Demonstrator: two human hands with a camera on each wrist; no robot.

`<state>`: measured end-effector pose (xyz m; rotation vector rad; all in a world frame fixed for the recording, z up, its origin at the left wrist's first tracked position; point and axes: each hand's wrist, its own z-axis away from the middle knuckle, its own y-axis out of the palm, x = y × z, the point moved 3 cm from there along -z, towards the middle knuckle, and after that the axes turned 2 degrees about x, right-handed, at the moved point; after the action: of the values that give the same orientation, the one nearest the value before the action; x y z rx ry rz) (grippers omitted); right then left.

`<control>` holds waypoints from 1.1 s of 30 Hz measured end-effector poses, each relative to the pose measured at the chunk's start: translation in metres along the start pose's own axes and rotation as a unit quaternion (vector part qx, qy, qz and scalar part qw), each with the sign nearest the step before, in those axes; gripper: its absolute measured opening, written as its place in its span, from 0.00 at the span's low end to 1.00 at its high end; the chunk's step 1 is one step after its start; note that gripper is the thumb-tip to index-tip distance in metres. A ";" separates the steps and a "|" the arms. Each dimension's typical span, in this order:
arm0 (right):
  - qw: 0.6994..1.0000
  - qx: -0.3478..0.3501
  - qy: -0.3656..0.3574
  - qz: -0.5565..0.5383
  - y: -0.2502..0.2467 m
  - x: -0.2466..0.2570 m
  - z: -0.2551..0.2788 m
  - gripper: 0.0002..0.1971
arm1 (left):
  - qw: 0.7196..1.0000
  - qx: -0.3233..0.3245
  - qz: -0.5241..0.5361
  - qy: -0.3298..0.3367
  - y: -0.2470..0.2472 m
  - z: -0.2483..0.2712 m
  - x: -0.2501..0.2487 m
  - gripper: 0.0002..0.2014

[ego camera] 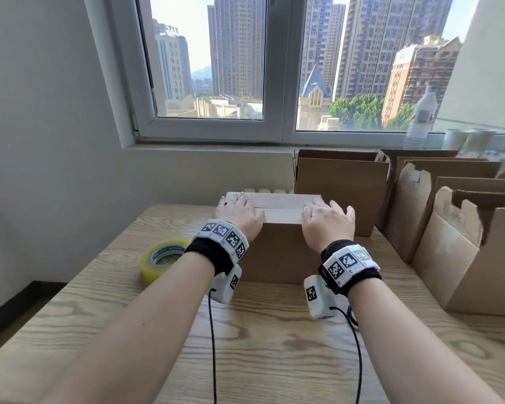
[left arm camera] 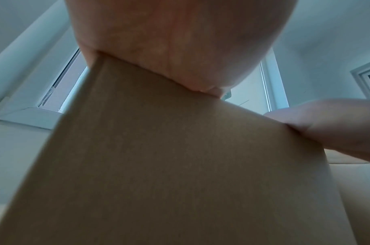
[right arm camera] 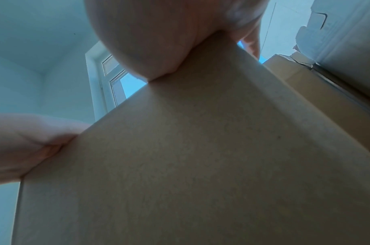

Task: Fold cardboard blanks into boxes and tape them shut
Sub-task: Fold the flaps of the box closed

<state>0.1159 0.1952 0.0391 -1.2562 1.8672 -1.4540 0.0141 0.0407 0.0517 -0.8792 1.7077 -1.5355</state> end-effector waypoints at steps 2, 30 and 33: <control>0.999 0.021 0.015 0.039 -0.006 0.008 -0.002 0.25 | 1.000 -0.001 0.000 0.002 0.001 -0.001 0.000 0.30; 0.971 0.095 -0.219 -0.026 0.030 0.141 -0.031 0.29 | 0.961 0.070 0.213 -0.160 0.043 0.020 0.147 0.10; 0.970 0.106 -0.220 -0.016 0.033 0.142 -0.033 0.30 | 0.964 0.134 0.154 -0.170 0.061 0.023 0.151 0.19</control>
<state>0.0094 0.0910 0.0443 -1.3731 1.3696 -1.2259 -0.0528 -0.0928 -0.0173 -0.6559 1.2846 -1.2827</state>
